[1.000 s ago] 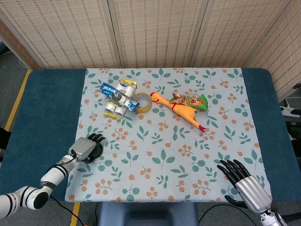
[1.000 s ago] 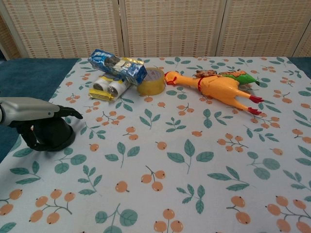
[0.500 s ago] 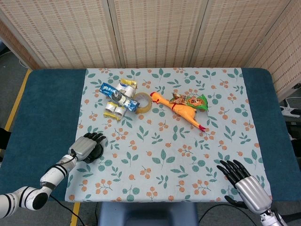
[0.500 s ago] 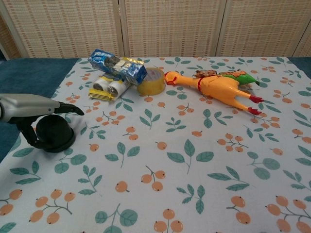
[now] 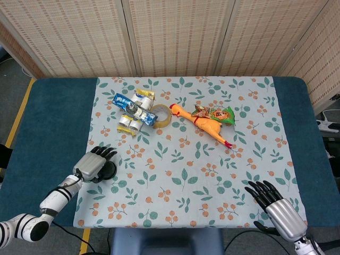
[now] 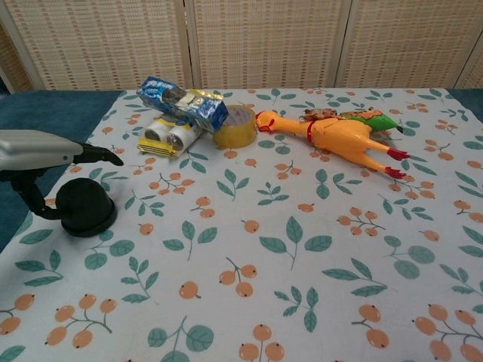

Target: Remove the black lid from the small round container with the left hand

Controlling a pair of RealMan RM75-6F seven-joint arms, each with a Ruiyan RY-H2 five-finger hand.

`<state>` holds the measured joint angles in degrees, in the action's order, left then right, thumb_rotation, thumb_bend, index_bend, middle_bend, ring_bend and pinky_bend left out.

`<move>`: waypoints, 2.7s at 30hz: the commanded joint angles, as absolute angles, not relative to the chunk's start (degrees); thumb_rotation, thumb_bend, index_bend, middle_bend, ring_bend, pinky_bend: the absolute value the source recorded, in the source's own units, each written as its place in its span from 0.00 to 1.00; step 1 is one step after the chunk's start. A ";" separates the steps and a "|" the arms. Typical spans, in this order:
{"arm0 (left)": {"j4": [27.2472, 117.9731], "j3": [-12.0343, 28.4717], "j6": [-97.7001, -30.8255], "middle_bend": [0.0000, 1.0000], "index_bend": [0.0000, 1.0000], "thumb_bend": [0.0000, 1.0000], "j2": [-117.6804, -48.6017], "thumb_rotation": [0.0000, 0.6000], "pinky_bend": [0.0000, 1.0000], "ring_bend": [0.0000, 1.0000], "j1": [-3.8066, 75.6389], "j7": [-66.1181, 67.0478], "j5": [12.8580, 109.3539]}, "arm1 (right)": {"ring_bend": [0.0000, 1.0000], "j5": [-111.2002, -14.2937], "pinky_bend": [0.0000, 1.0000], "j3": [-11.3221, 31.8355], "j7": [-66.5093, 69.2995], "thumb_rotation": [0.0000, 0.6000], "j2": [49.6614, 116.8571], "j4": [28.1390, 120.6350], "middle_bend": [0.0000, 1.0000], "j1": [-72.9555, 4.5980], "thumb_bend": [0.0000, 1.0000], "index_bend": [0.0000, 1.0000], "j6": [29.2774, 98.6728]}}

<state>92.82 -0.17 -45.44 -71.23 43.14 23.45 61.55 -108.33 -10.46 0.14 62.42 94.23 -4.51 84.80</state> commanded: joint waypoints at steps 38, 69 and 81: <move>89.23 -0.34 -50.11 0.00 0.58 0.35 -72.42 1.00 0.10 0.00 40.20 14.88 69.32 | 0.00 -107.97 0.00 -10.42 -0.70 1.00 62.68 94.46 0.00 -4.48 0.13 0.00 84.23; 77.20 0.94 -42.03 0.00 0.03 0.35 -71.95 1.00 0.13 0.00 38.42 9.32 61.54 | 0.00 -107.83 0.00 -10.38 -2.18 1.00 63.28 94.76 0.00 -4.11 0.13 0.00 84.19; 83.25 2.87 -48.84 0.00 0.00 0.35 -68.34 1.00 0.15 0.00 36.11 8.33 63.77 | 0.00 -107.82 0.00 -10.29 -2.33 1.00 63.33 94.79 0.00 -4.07 0.13 0.00 84.31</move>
